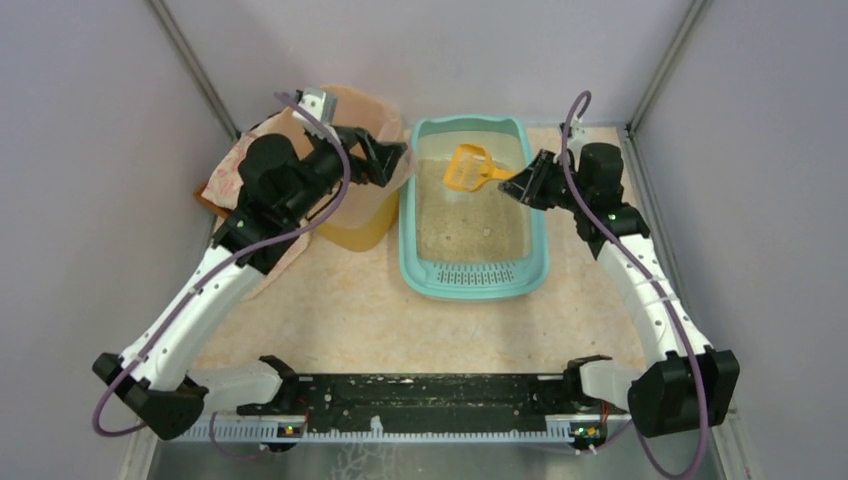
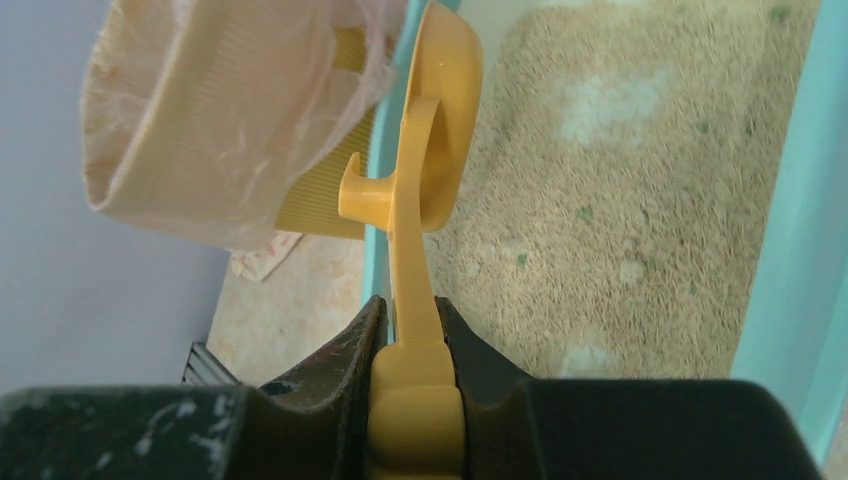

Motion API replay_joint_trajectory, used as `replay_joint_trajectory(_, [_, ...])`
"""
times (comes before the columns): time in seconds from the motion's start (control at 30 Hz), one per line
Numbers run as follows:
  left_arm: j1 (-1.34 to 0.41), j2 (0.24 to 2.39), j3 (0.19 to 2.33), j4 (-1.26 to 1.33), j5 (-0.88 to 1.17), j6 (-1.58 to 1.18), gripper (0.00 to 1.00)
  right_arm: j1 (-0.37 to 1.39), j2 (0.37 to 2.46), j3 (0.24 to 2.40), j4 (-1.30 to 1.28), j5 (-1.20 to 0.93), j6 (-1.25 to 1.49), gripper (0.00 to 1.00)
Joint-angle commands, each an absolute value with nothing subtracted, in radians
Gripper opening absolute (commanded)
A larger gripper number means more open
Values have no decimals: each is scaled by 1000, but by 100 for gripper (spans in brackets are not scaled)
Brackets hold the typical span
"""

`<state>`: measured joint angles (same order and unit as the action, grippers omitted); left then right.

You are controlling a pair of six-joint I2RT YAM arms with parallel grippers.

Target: Clean the litter box

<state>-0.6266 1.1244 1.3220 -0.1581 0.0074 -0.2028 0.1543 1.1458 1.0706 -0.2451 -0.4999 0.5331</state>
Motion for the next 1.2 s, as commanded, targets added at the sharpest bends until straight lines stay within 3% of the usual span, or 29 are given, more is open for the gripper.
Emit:
replay_joint_trajectory(0.0, [-622, 1303, 1448, -47, -60, -180, 99, 154, 1208, 1210, -398, -461, 569, 0])
replay_joint_trajectory(0.17, [-618, 1513, 1636, -123, -127, -213, 99, 158, 1320, 1446, -675, -316, 494, 0])
replay_joint_trajectory(0.43, [-614, 1616, 1747, -63, -170, -153, 99, 206, 1403, 1607, -977, -182, 443, 0])
replay_joint_trajectory(0.97, [-606, 1620, 1735, -58, -96, -205, 98, 270, 1413, 1623, -1177, 95, 347, 0])
replay_joint_trajectory(1.17, [-606, 1606, 1710, -57, -89, -216, 98, 272, 1407, 1568, -1140, 52, 351, 0])
